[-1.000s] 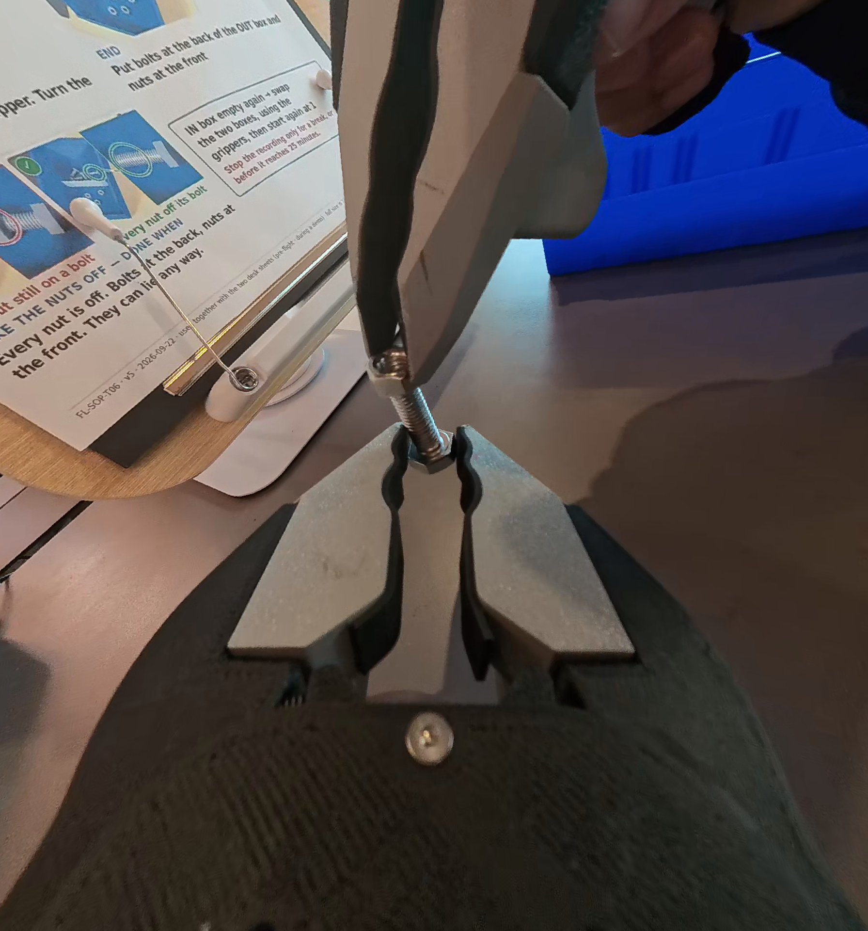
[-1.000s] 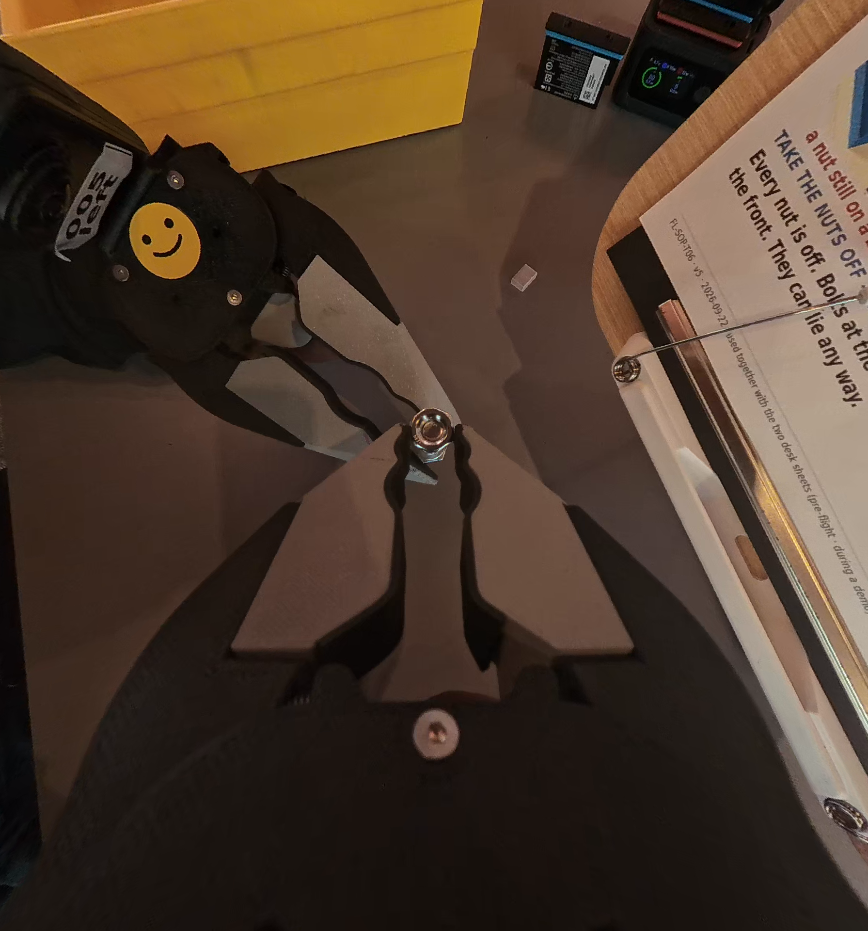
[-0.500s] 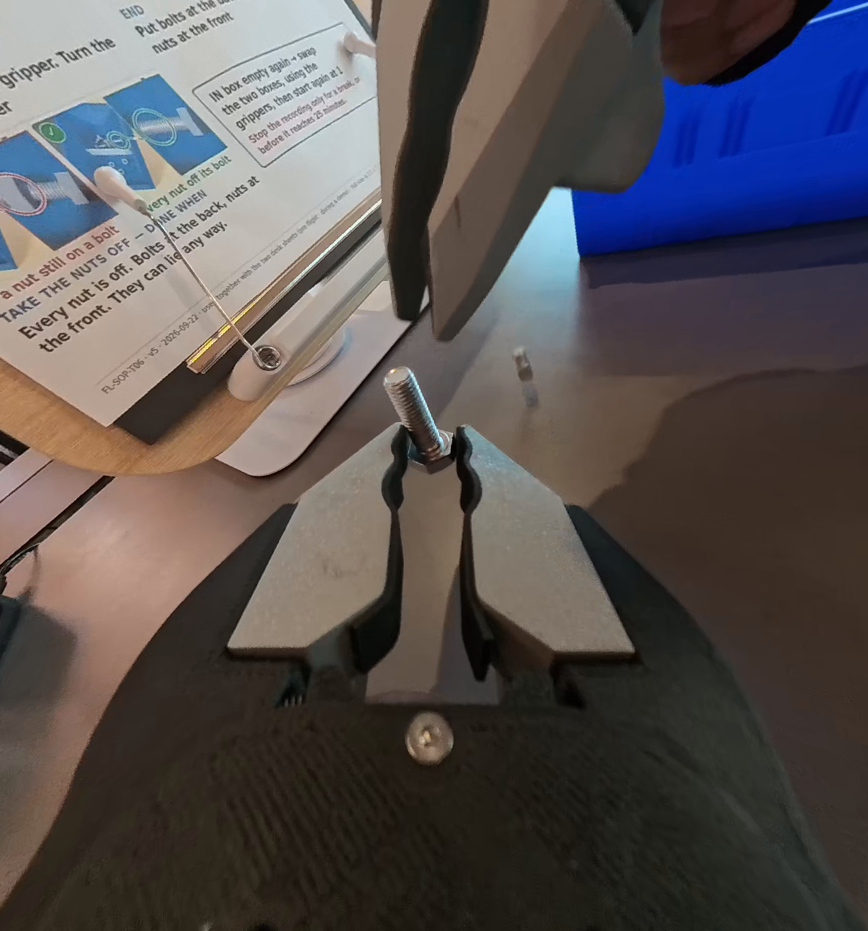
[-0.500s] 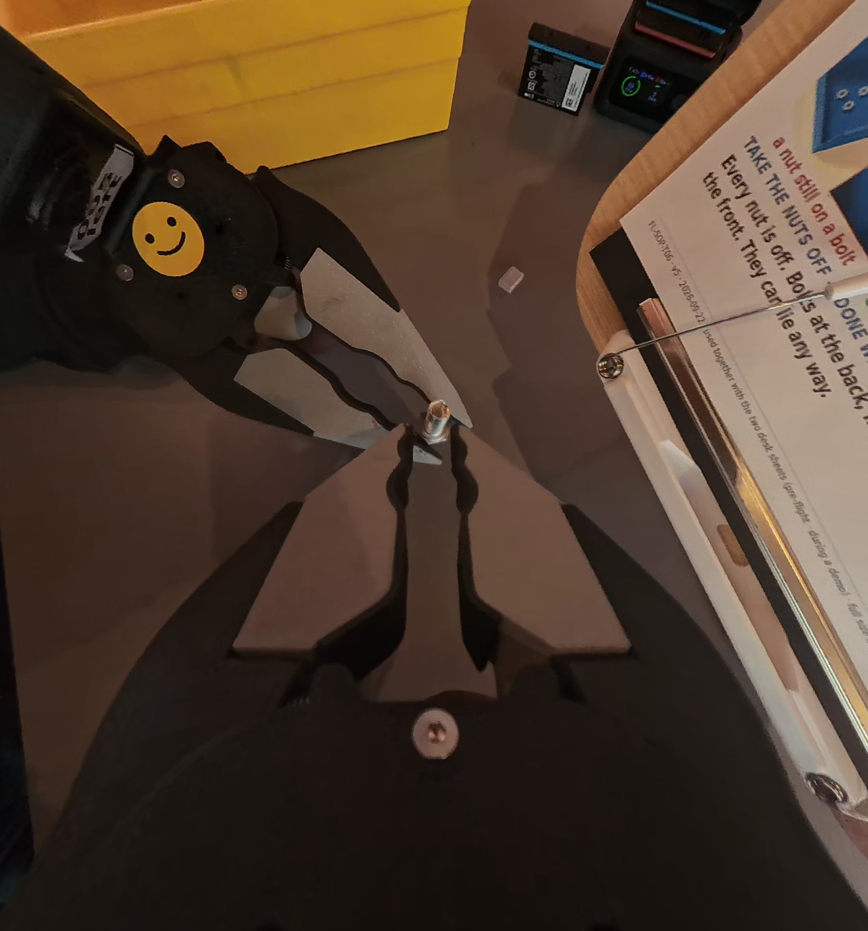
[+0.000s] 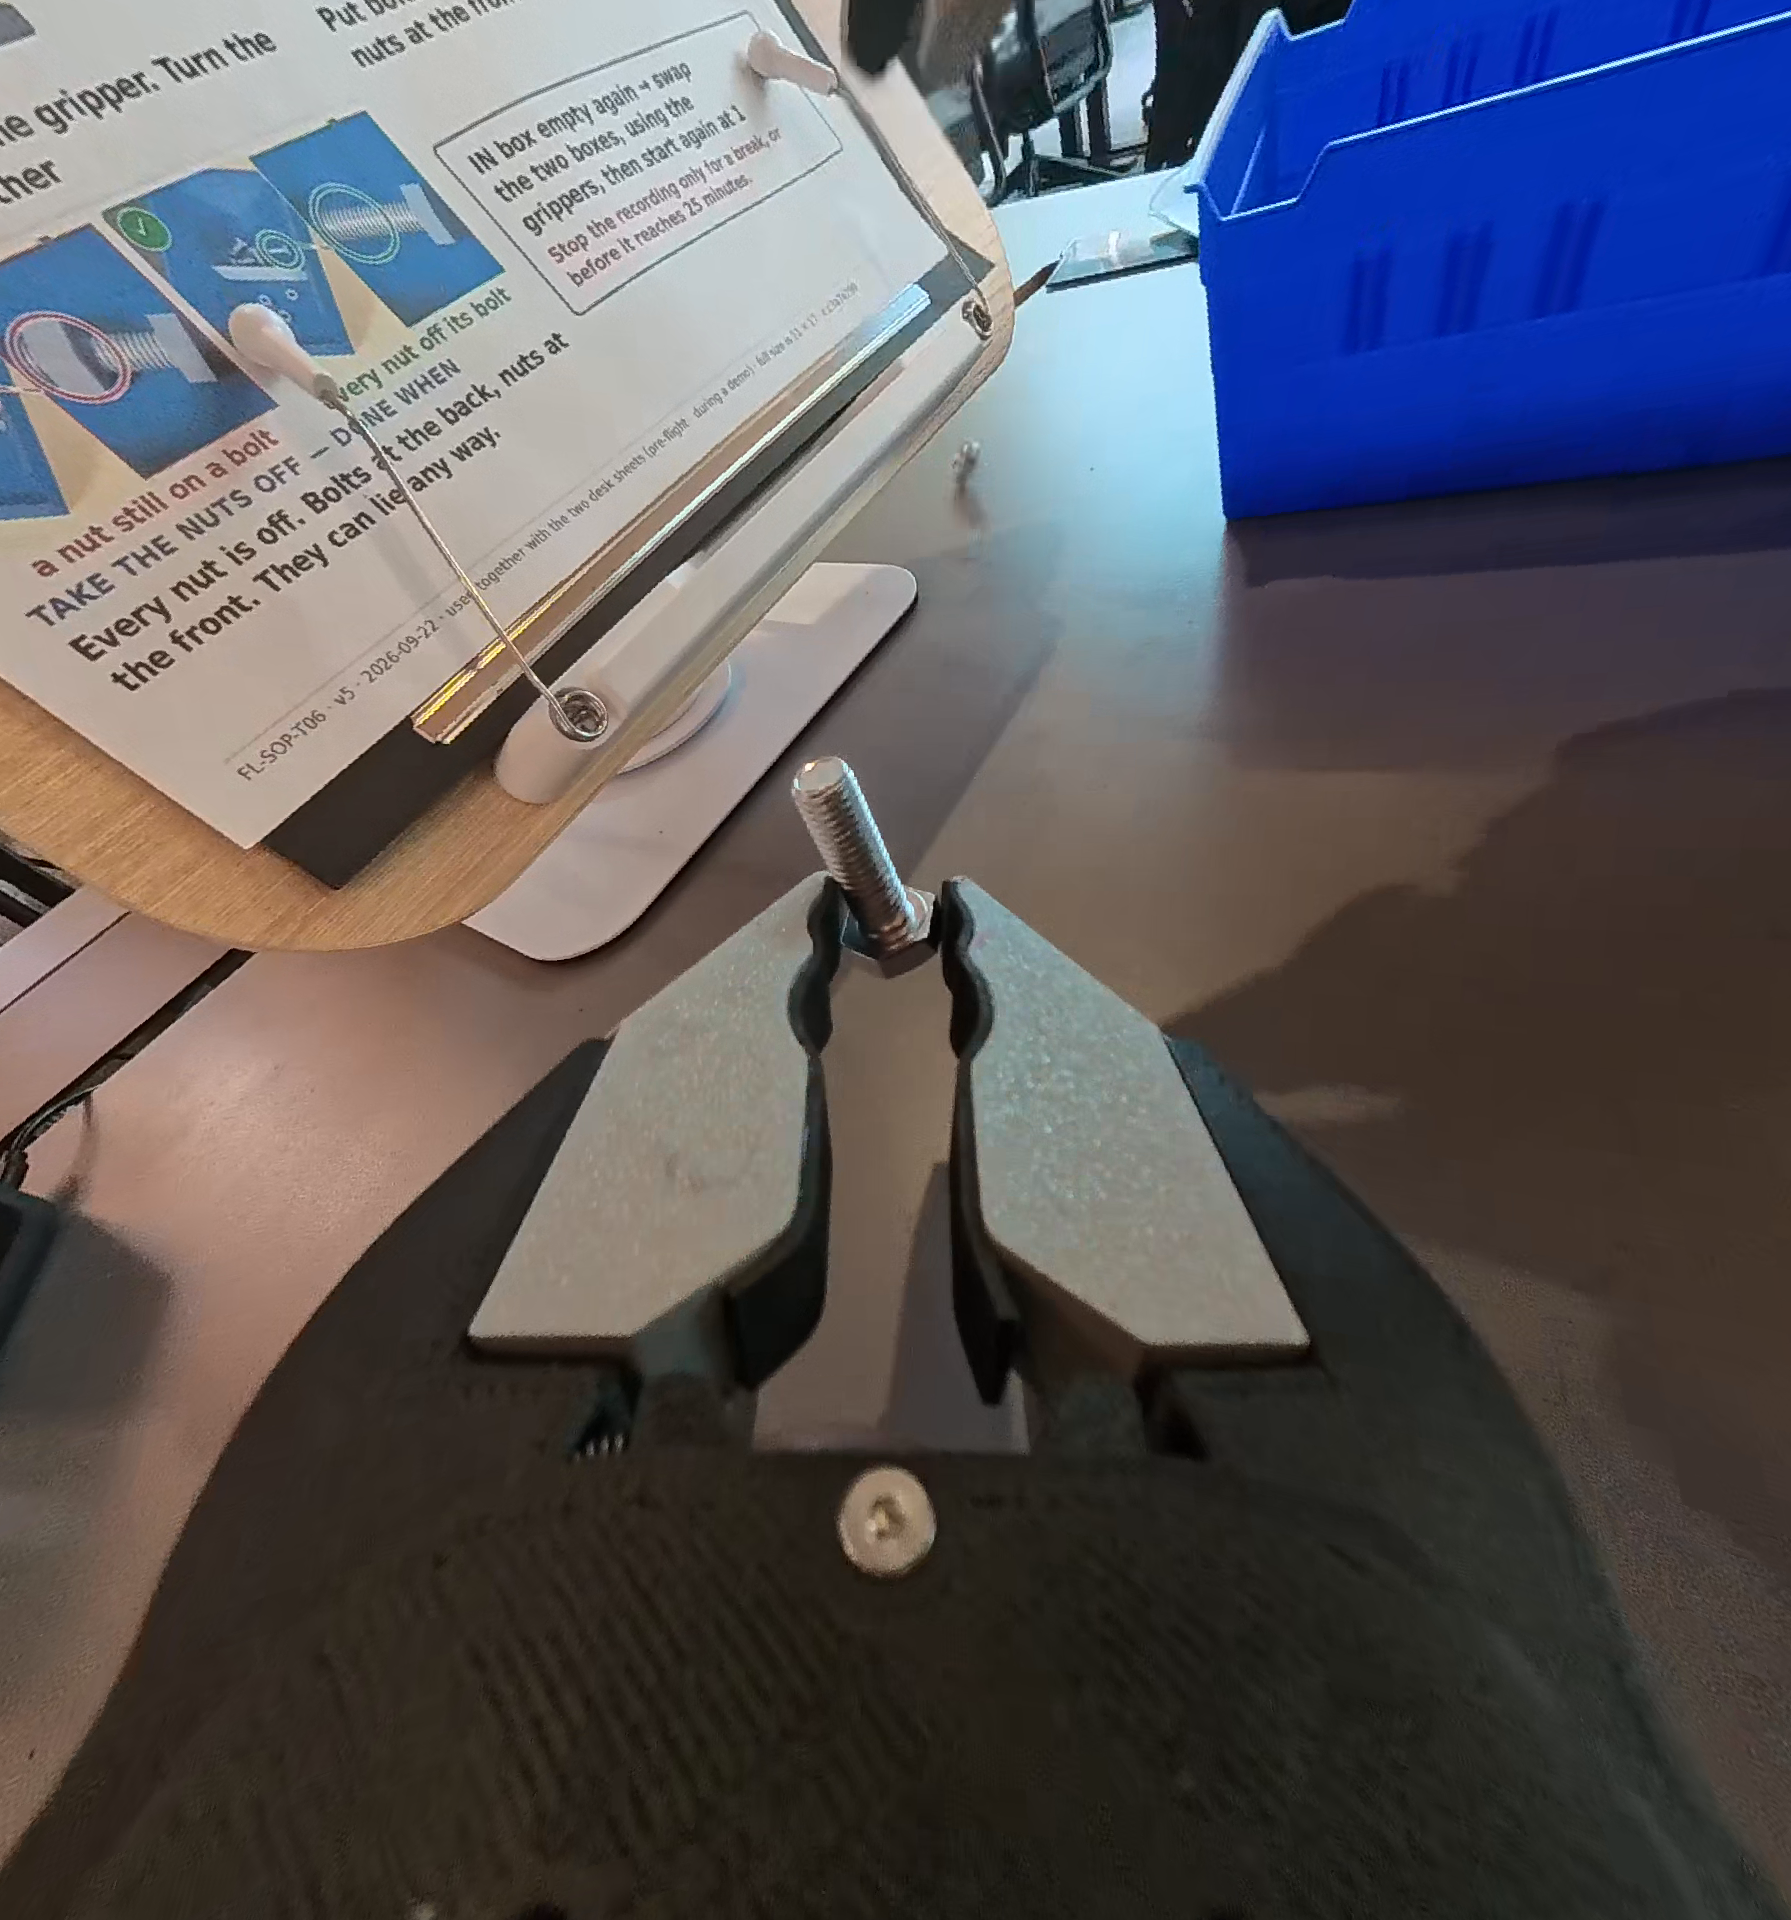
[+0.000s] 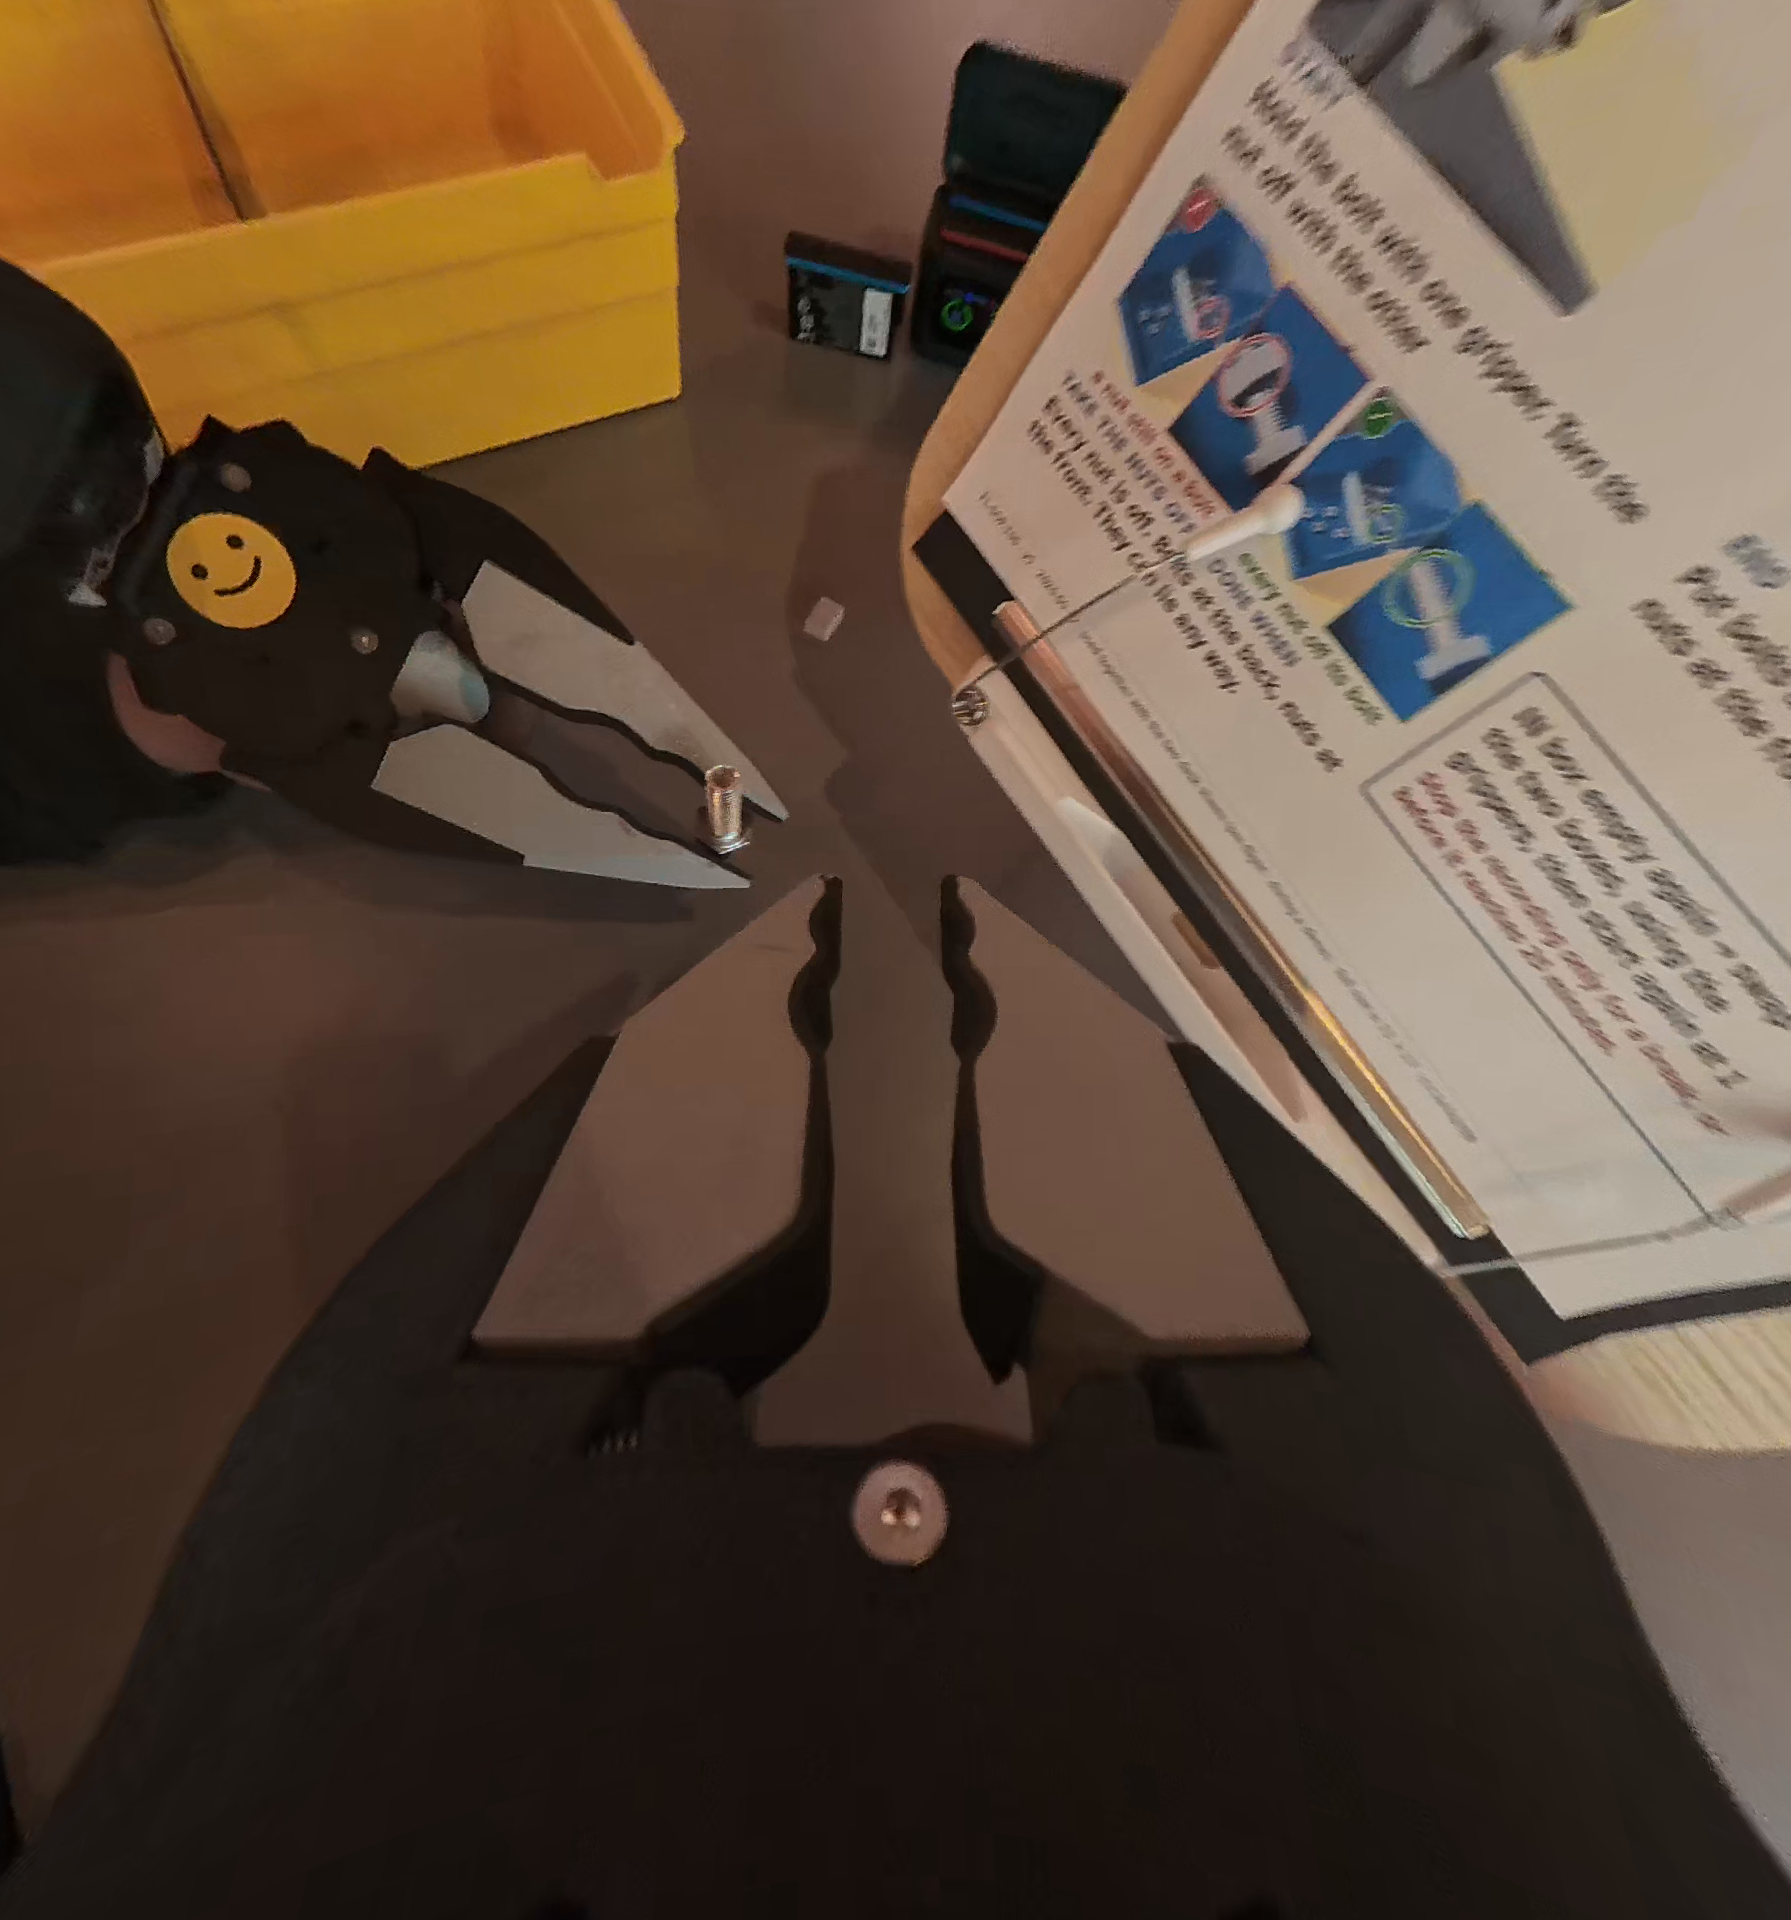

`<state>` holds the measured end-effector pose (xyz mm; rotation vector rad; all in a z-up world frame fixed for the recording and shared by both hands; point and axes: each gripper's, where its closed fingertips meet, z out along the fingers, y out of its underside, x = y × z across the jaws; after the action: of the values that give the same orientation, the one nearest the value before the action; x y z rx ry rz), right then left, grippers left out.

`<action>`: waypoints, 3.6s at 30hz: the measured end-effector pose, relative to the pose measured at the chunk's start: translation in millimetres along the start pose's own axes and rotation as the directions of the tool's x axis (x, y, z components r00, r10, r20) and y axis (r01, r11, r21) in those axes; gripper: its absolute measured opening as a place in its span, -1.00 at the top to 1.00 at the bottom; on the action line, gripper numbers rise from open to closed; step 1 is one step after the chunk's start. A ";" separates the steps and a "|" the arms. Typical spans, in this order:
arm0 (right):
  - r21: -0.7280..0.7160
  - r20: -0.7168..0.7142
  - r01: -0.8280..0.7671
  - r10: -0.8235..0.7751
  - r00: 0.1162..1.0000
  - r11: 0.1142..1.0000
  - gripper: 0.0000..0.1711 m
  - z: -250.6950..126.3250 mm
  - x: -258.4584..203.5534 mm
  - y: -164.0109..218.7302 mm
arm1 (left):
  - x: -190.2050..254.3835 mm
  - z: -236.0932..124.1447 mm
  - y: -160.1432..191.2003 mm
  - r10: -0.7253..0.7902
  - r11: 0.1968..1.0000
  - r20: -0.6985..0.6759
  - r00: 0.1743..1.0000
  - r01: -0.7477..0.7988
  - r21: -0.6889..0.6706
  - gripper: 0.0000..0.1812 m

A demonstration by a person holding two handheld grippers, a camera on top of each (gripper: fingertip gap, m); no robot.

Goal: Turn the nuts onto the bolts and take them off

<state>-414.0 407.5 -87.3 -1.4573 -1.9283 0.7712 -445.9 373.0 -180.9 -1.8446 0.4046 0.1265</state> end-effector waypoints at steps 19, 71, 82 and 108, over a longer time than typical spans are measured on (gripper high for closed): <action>0.293 -0.183 -0.097 0.156 0.971 0.951 0.70 -109.6 24.3 -25.4 | -2.3 -1.0 -0.3 -0.024 1.000 0.005 1.000 0.024 0.003 0.81; -0.181 -0.500 -0.715 0.563 0.658 0.676 0.69 -61.5 342.9 201.8 | 2.4 3.9 5.5 -0.040 0.998 -0.019 0.999 0.039 -0.046 0.81; -0.379 -0.583 -0.733 0.469 0.664 0.566 0.72 -5.7 368.1 252.0 | 4.3 5.1 7.2 -0.038 0.998 -0.029 0.999 0.036 -0.060 0.81; -0.419 -0.598 -0.714 0.421 0.682 0.561 0.82 -3.9 364.2 263.3 | 5.1 5.1 7.3 -0.035 0.998 -0.031 0.999 0.033 -0.061 0.82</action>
<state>-327.6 821.2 -240.2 -2.5237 -1.3564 -0.0416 -443.0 374.9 -190.5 -1.9147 0.3952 0.0870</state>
